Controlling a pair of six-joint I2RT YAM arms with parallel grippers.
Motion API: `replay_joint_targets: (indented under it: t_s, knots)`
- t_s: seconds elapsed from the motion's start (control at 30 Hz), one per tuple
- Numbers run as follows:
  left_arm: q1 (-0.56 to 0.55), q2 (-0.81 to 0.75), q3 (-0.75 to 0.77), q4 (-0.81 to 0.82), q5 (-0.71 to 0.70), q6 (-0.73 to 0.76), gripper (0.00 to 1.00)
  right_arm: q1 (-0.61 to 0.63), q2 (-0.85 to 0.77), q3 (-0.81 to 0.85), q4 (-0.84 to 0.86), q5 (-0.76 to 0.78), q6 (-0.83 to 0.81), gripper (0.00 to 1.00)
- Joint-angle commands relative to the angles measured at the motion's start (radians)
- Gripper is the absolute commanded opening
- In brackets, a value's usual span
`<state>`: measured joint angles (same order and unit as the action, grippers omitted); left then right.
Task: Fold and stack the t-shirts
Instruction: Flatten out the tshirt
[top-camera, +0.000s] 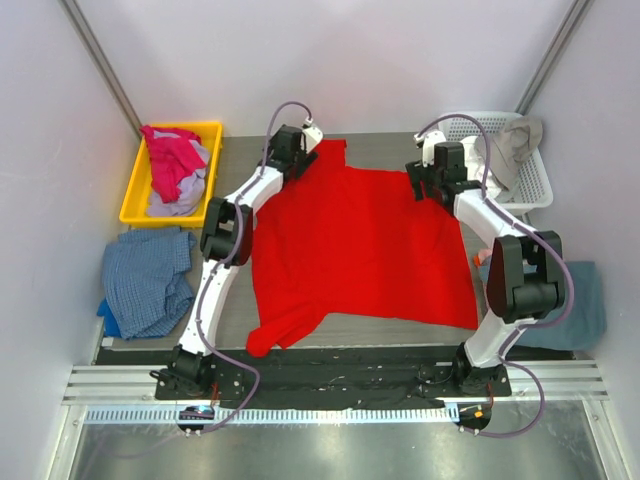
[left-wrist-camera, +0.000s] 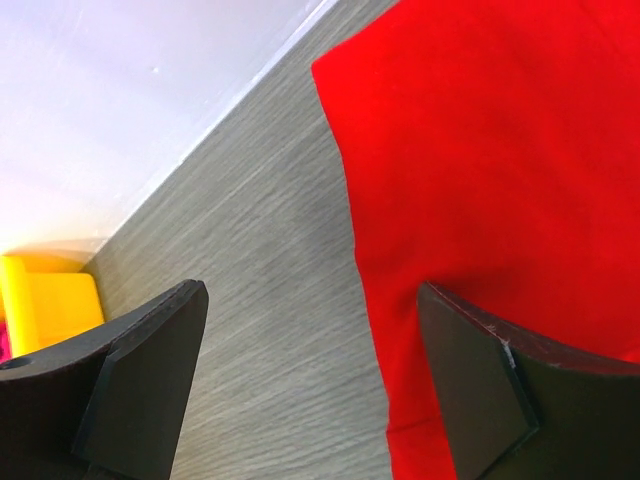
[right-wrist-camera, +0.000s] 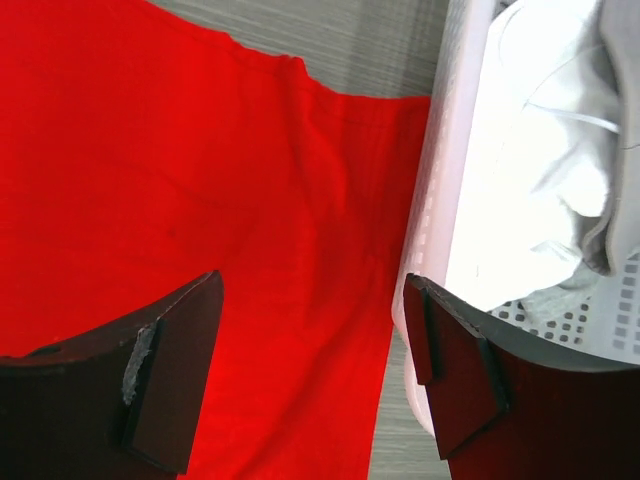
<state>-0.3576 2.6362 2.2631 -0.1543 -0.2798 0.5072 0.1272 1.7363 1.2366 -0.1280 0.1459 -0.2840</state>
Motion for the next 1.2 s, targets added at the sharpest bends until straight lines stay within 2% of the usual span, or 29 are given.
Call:
replay_joint_targets:
  t_s: [0.0,0.37,0.77,0.97,1.17]
  knots:
    - [0.008,0.027,0.055,0.053,-0.027,0.059,0.91,0.000,-0.115,-0.022,0.033,-0.019,0.011,0.80]
    - [0.032,0.093,0.070,0.058,-0.075,0.171,0.91,0.000,-0.208,-0.062,0.008,-0.012,-0.006,0.80]
    - [0.097,0.057,-0.043,0.111,-0.107,0.217,0.90,0.000,-0.208,-0.048,-0.002,-0.019,0.002,0.80]
    - [0.115,0.103,0.044,0.113,-0.125,0.238,0.90,0.003,-0.211,-0.060,-0.010,-0.032,0.014,0.80]
    - [0.117,0.186,0.177,0.150,-0.150,0.335,0.91,0.005,-0.219,-0.081,-0.010,-0.032,0.011,0.80]
